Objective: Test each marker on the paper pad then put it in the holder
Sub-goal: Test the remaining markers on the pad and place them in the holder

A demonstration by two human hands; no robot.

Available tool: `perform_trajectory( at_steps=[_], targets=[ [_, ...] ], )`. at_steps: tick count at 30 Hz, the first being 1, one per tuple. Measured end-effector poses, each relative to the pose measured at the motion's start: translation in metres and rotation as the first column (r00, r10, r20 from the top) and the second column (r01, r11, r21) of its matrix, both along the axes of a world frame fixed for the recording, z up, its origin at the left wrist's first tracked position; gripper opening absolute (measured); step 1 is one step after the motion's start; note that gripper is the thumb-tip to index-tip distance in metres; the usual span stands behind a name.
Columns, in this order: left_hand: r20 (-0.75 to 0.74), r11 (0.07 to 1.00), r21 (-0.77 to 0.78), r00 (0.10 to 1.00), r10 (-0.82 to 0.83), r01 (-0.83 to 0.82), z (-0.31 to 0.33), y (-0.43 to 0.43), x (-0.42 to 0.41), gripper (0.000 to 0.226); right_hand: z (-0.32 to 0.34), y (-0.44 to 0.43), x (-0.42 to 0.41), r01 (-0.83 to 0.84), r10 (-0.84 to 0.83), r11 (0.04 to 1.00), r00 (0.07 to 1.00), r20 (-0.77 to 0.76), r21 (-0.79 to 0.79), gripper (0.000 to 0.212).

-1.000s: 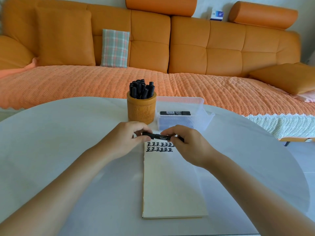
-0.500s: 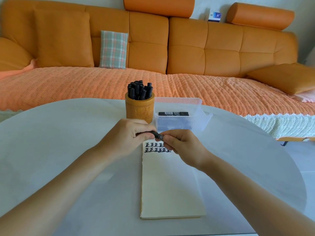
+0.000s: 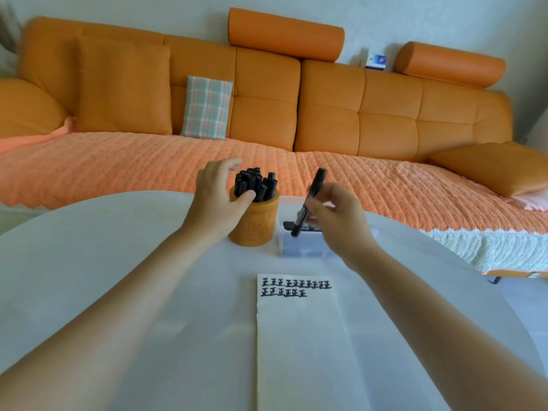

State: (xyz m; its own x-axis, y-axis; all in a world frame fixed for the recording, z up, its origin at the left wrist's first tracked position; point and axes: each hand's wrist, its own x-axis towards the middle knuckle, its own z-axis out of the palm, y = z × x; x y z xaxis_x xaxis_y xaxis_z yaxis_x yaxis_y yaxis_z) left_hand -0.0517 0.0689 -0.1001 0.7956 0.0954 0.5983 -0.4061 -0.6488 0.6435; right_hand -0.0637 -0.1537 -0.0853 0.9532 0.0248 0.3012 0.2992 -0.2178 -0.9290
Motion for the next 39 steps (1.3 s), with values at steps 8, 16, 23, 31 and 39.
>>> perform_trajectory(
  at_steps=[8,16,23,31,39],
  targets=[
    [-0.367,0.985,-0.107,0.915,-0.166,0.136,0.002,0.001,0.042,0.088,0.028,0.038,0.06,0.034,-0.049,0.983,0.996,0.079,0.179,0.018],
    [-0.303,0.977,-0.11,0.93,-0.207,0.182,0.001,0.008,0.054,0.052,0.003,0.051,0.075,0.03,-0.022,0.997,0.992,0.124,-0.07,0.013],
    [-0.227,0.956,-0.191,0.938,-0.262,0.221,-0.002,0.008,0.052,0.044,-0.002,0.062,0.077,0.053,0.013,0.874,0.991,0.132,-0.482,0.006],
    [-0.251,0.956,-0.195,0.931,-0.265,0.22,-0.001,0.01,0.053,0.062,0.011,0.059,0.078,0.077,-0.002,0.901,0.985,0.174,-0.427,0.021],
    [-0.302,0.953,-0.229,0.916,-0.264,0.199,0.001,0.007,0.053,0.073,-0.002,0.061,0.075,0.192,0.085,0.704,0.933,0.35,-0.684,0.047]
  ],
)
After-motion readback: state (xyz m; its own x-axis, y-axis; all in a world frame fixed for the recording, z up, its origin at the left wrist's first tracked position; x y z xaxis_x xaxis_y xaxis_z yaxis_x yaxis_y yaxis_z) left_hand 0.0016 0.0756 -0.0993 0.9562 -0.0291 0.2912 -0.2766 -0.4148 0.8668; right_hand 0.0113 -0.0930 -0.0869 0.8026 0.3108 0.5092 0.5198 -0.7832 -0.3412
